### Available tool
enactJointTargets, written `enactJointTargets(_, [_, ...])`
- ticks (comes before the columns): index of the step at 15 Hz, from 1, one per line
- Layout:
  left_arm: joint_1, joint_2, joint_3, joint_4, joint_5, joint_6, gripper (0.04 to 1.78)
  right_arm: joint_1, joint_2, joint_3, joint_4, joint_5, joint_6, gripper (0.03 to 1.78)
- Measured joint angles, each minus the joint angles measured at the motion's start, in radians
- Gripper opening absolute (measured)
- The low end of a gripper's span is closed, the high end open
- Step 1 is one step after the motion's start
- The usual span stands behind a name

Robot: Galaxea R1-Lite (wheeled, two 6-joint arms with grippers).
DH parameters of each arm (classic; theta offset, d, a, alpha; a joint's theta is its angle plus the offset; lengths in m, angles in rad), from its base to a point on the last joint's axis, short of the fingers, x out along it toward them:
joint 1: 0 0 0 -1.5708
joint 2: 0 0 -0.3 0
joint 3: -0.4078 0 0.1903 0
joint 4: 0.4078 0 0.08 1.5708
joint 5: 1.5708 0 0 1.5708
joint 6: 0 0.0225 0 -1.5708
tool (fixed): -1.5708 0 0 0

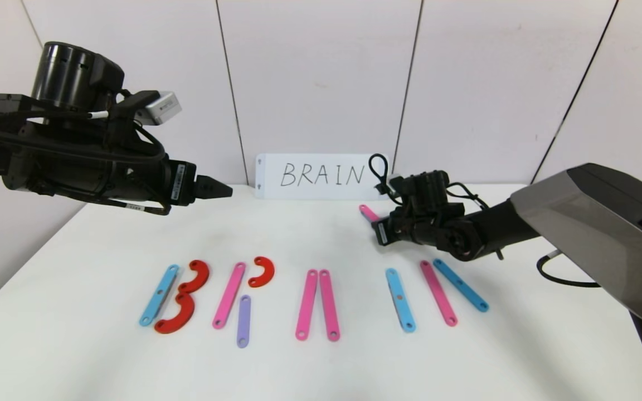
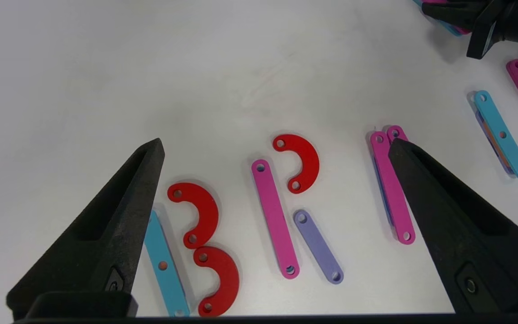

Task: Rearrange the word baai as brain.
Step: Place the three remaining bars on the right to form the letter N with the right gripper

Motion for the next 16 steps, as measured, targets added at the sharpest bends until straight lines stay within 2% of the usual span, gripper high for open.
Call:
enactJointTargets(3, [0.000, 0.000, 0.000, -0.001, 0.000, 0.000, 1.74, 0.000, -0.019, 0.013, 0.001, 0.000, 0.005, 0.30])
enactJointTargets(7, [0.000, 0.000, -0.001, -0.001, 0.000, 0.000, 1.74, -0.001, -0.112, 0.081, 0.001, -0.011, 0.046, 0.30])
enactJointTargets(8, [0.000, -0.001, -0.002, -0.001, 0.000, 0.000, 1.74, -0.003, -0.142, 0.112, 0.001, -0.031, 0.060, 0.30])
enactJointTargets(13, [0.000, -0.003, -0.001, 0.001, -0.001, 0.000, 1.74, -0.011, -0.332, 0.327, 0.000, -0.197, 0.174, 0.30])
enactJointTargets(16, [0.000, -0.005, 0.000, 0.003, -0.001, 0.000, 1.74, -0.027, -0.437, 0.466, -0.003, -0.242, 0.250, 0.30])
